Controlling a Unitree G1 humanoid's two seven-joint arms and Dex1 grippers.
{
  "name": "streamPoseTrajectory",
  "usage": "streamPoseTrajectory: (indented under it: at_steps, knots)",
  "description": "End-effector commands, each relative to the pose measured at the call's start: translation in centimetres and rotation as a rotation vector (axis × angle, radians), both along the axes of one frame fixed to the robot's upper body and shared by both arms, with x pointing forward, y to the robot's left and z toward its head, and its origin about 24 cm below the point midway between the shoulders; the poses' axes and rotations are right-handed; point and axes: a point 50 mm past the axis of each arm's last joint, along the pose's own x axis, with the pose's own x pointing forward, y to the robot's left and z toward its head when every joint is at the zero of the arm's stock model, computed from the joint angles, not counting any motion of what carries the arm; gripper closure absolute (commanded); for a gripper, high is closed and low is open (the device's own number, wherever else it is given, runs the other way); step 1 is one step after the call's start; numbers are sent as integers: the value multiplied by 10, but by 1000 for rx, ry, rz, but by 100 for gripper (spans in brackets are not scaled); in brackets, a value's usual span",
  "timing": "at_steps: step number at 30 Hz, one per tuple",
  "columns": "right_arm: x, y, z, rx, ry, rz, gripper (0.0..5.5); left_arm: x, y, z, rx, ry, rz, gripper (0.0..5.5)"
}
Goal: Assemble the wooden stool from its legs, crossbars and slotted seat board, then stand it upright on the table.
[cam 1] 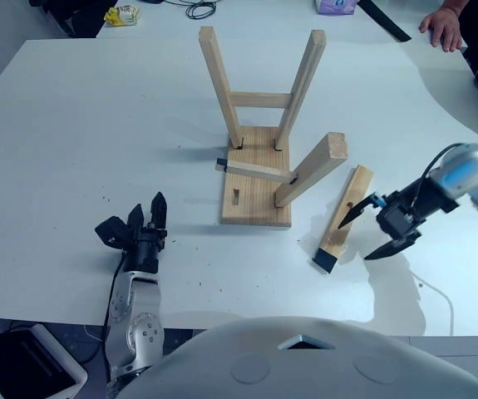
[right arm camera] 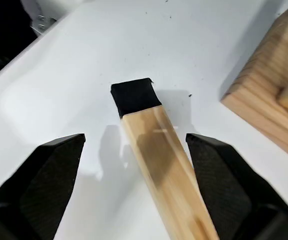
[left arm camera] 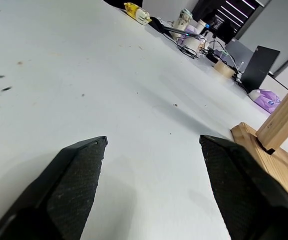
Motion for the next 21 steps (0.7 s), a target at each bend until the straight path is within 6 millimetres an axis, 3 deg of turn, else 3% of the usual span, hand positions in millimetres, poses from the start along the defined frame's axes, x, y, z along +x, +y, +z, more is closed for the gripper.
streamPoseTrajectory:
  at_steps: [1, 5, 11, 21]
  knots:
    - [-5, 3, -9, -5, -46, -46, 178, 4, 4, 0, 4, 13, -27, 207]
    - [-6, -3, -15, -55, -65, -62, 178, 10, 6, 3, 9, 7, -42, 207]
    - [17, -17, -18, -162, -161, -144, 178, 15, 8, 4, 14, 1, -57, 207]
    - [43, -35, -1, -227, -259, -141, 178, 18, 6, 3, 4, -6, -58, 207]
